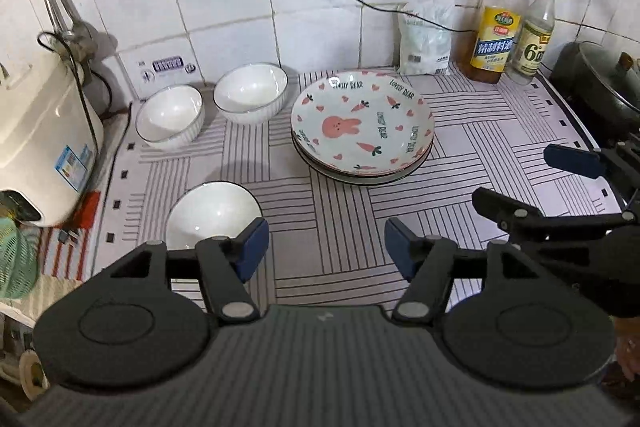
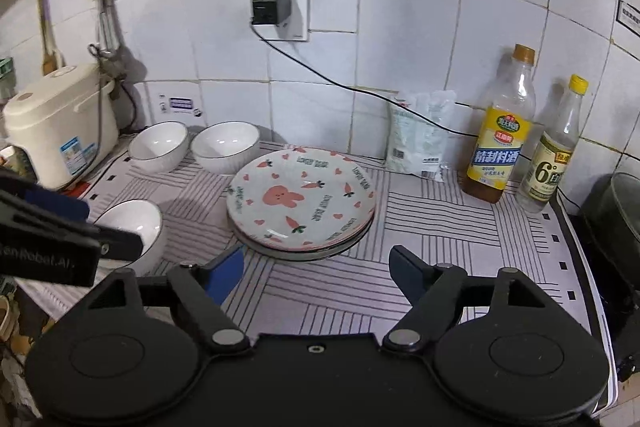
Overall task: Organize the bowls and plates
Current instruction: 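Move both grippers to the large white bowl on the cloth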
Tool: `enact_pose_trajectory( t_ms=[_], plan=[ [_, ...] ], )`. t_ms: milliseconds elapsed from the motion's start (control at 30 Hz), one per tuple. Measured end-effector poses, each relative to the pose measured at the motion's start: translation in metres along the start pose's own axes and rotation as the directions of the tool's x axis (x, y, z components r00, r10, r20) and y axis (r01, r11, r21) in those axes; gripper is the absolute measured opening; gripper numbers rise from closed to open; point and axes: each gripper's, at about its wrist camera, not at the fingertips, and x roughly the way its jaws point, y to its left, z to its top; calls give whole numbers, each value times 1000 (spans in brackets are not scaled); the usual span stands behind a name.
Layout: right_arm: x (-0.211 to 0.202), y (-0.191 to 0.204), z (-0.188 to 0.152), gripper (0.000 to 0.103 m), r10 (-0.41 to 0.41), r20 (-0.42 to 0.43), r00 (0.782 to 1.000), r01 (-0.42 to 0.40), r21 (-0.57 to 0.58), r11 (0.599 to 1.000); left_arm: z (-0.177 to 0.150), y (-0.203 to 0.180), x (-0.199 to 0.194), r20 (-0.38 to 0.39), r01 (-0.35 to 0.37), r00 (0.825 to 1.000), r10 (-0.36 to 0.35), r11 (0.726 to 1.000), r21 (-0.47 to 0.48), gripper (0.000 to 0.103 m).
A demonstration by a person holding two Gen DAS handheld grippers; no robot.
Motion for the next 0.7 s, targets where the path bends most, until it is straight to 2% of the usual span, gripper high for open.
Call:
enact_pose_trajectory(
  t_ms=[67,167,267,400,567,700],
  plan=[
    [-6,2,-3,85,5,7,1000,-5,-1,1000,-3,0,-4,7,-7,1000,7,1000,2,65],
    [-11,7,-8,94,16,12,1000,-16,-17,1000,-7,2,-6,8,-15,1000,15,1000,-25,77],
    [-16,13,-19,100,37,59,998,-33,-61,998,-14,5,-5,20,-15,1000,15,999,-30,90],
    [-6,24,-35,101,76,89,993,-67,-103,992,-25,12,3,10,-28,1000,28,998,-50,94],
    [13,39,-55,100,178,96,979,-172,-66,983,-39,31,14,-14,-25,1000,24,996,-84,96],
    [26,57,-70,100,242,100,965,-234,-86,968,-50,48,22,-19,-17,1000,16,996,-84,96]
  ],
)
